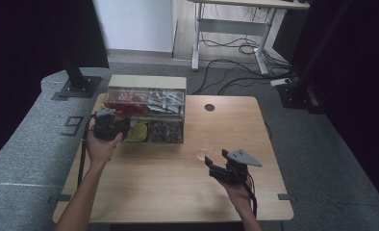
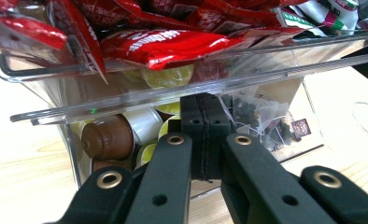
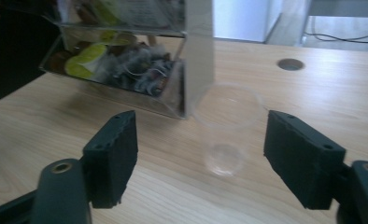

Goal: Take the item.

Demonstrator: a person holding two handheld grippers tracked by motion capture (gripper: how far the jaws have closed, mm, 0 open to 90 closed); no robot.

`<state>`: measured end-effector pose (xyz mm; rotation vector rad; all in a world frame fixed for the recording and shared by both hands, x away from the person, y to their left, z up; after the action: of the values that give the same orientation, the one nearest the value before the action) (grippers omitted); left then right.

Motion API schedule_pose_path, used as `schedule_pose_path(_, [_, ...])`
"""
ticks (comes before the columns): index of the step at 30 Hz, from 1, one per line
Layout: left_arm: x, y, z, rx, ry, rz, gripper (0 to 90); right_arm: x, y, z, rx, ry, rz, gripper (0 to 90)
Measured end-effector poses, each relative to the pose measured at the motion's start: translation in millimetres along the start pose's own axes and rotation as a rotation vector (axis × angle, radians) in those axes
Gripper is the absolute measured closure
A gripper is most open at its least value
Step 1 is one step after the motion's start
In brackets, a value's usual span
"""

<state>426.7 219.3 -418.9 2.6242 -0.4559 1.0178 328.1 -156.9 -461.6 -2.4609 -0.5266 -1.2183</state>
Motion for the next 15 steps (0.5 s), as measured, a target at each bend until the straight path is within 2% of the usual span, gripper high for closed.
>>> schedule_pose_path(15, [0.3, 1.6, 1.0, 0.0, 0.0, 0.003, 90.0, 19.0, -16.9, 31.0, 0.051, -0.015, -0.016, 35.9])
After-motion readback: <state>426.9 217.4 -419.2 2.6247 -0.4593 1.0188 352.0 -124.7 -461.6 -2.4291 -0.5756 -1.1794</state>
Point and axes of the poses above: each handheld gripper's, and its own axes: z roughly forward along the jaws, x roughly out of its top, y roughly to its right, the point moved 3 cm from there along z, roughly forward along the jaws, and after that the axes turned 13 degrees about -y, right-handed, at the moved point
